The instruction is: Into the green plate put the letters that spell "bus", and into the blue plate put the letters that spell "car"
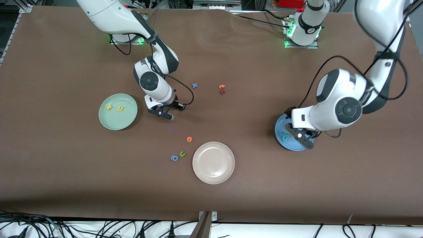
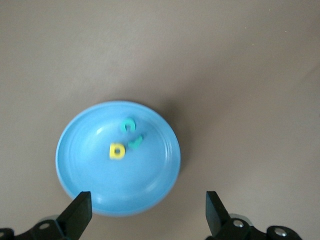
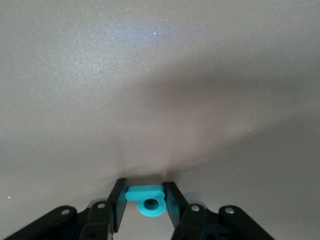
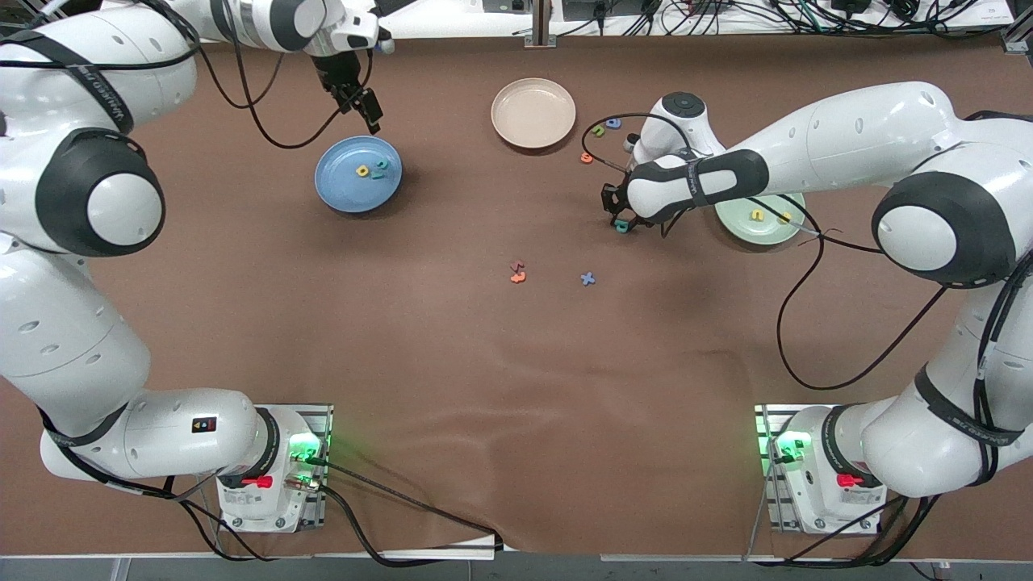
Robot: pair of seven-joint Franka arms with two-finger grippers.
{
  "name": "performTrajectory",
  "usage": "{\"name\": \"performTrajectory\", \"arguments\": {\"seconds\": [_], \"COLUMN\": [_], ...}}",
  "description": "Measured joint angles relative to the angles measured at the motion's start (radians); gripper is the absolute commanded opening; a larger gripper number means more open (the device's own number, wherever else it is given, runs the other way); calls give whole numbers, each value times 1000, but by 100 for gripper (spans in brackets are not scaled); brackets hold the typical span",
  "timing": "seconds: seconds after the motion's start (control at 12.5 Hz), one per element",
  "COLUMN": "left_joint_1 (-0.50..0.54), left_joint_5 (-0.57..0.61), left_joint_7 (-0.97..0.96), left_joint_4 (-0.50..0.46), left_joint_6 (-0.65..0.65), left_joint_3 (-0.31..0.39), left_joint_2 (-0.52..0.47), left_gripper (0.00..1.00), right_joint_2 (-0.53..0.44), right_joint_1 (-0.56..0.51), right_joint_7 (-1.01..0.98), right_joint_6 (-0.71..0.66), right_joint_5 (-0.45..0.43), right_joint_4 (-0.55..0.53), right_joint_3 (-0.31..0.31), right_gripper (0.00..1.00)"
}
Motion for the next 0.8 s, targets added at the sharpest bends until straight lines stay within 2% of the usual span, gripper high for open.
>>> {"name": "performTrajectory", "arguments": {"seconds": [0.24, 0.4, 0.56, 0.64, 0.8], "left_joint_1": [-4, -5, -11, -31, -133], "left_joint_5": [0, 0, 0, 0, -4], "left_joint_7": [-263, -352, -360, -344, -302], "left_joint_4": [10, 11, 12, 12, 11], "left_joint_6": [-173, -218, -212, -207, -177], "left_joint_3": [-41, -34, 20, 70, 209], "left_joint_2": [-148, -247, -337, -372, -416], "left_gripper": [100, 100, 100, 100, 100], "right_joint_2": [-3, -27, -75, -101, -146], "right_joint_1": [0, 0, -2, -2, -3], "right_joint_7": [0, -19, -86, -136, -279], "right_joint_6": [-19, -103, -253, -336, -469], "right_joint_5": [0, -2, -2, -2, -2], "right_joint_4": [2, 18, 53, 73, 97], "right_joint_3": [-5, -31, -80, -113, -199], "right_gripper": [17, 17, 17, 17, 17]}}
